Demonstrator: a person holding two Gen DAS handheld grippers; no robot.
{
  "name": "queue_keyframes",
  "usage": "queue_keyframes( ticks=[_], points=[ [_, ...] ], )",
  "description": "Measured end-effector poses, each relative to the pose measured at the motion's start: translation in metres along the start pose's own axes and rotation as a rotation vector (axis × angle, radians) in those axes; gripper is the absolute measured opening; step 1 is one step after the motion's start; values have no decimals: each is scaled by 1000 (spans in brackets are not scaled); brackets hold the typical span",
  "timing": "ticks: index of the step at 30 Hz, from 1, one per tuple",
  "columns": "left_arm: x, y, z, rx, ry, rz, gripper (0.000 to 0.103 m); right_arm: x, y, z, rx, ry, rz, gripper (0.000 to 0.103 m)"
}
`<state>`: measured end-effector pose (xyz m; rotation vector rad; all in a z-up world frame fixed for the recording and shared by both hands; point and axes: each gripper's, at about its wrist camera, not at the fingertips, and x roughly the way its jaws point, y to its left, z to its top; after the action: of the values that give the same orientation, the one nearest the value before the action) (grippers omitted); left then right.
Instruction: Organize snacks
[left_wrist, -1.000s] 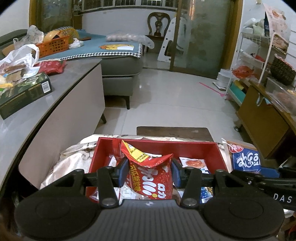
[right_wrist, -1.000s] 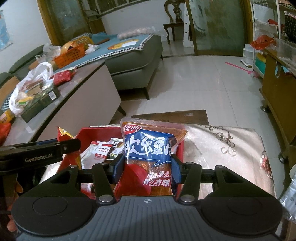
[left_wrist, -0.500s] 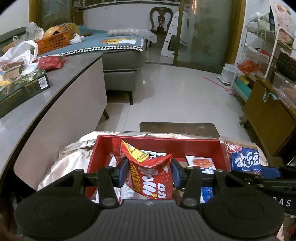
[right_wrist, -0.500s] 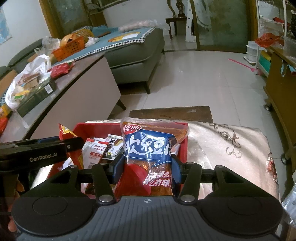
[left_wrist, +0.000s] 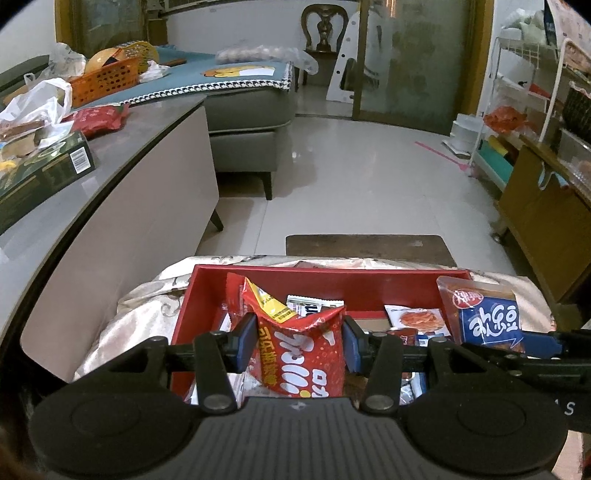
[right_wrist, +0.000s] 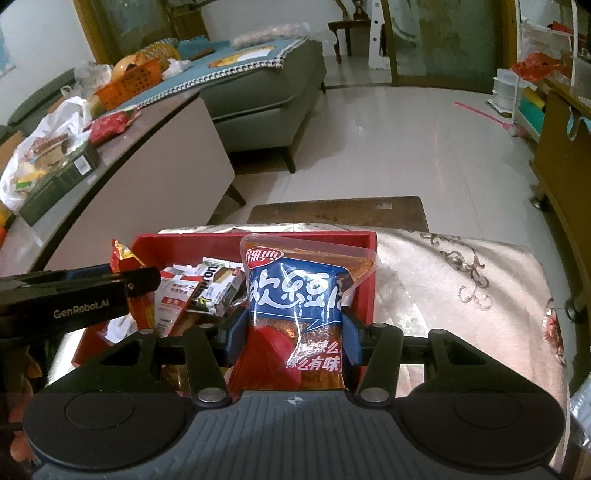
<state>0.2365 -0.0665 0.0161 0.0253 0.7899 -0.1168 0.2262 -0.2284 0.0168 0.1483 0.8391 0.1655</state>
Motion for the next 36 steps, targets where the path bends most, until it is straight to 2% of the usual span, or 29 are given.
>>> queue_keyframes(
  ticks=[19,36],
  points=[
    [28,-25,-6,53,46,13,41,31,-5,-6,-6,58,4,60],
    [33,-33,-6,56,68,21,42,34,-14,-6,11,58,9,61]
  ],
)
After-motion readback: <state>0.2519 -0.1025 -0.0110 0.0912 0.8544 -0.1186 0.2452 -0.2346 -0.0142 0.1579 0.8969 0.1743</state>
